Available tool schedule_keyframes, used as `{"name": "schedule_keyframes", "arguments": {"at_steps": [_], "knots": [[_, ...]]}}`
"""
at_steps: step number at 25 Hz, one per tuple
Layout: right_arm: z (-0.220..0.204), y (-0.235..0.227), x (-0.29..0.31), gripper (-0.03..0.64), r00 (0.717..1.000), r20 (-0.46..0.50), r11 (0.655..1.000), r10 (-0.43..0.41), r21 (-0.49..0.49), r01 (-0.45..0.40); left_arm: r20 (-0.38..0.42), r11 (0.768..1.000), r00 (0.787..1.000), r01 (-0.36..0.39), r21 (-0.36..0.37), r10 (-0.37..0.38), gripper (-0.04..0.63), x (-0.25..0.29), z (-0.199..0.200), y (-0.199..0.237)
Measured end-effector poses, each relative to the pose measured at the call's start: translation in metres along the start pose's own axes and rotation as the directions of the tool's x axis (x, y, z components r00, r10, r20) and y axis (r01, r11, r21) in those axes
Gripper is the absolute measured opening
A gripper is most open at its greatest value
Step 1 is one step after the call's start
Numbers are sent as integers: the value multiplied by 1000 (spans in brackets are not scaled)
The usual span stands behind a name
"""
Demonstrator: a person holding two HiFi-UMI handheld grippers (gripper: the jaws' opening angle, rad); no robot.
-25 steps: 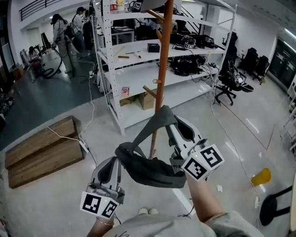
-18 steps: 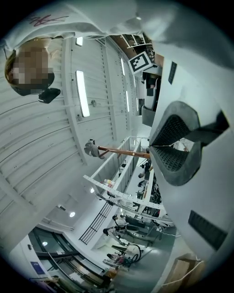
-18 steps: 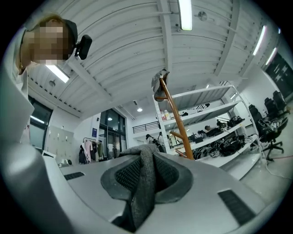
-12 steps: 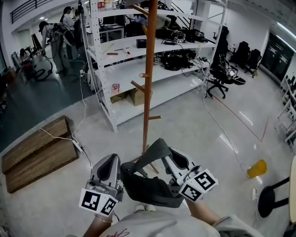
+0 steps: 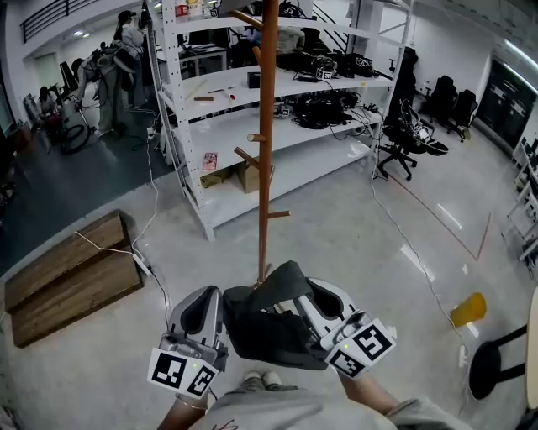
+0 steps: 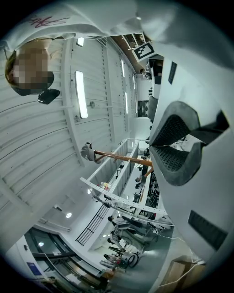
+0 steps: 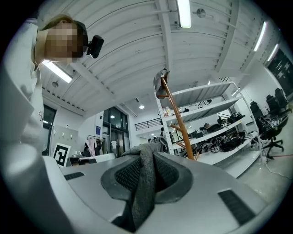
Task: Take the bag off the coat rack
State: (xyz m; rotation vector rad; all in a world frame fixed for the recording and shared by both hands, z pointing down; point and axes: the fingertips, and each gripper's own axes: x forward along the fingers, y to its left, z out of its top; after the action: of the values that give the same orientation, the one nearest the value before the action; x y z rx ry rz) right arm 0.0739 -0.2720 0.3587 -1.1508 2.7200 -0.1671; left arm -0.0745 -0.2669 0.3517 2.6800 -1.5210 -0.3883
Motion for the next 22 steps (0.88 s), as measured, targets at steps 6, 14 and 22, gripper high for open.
{"name": "schedule_keyframes", "arguments": {"at_steps": [6,14,22], "knots": [[10,12,-6,69,999,32,999,30,-17,-30,13,1000,1000,-9,-4,9,18,-14,1,-4],[4,47,-24,69,999,44,1000,-1,-2,1,14,1000,1000,20,-2,-20,18,-56,12,-13],[-9,95,-42,69,998,37,998,-50,44,48,-7,998,998,57,-14,-57,18,-111,24,-18]]}}
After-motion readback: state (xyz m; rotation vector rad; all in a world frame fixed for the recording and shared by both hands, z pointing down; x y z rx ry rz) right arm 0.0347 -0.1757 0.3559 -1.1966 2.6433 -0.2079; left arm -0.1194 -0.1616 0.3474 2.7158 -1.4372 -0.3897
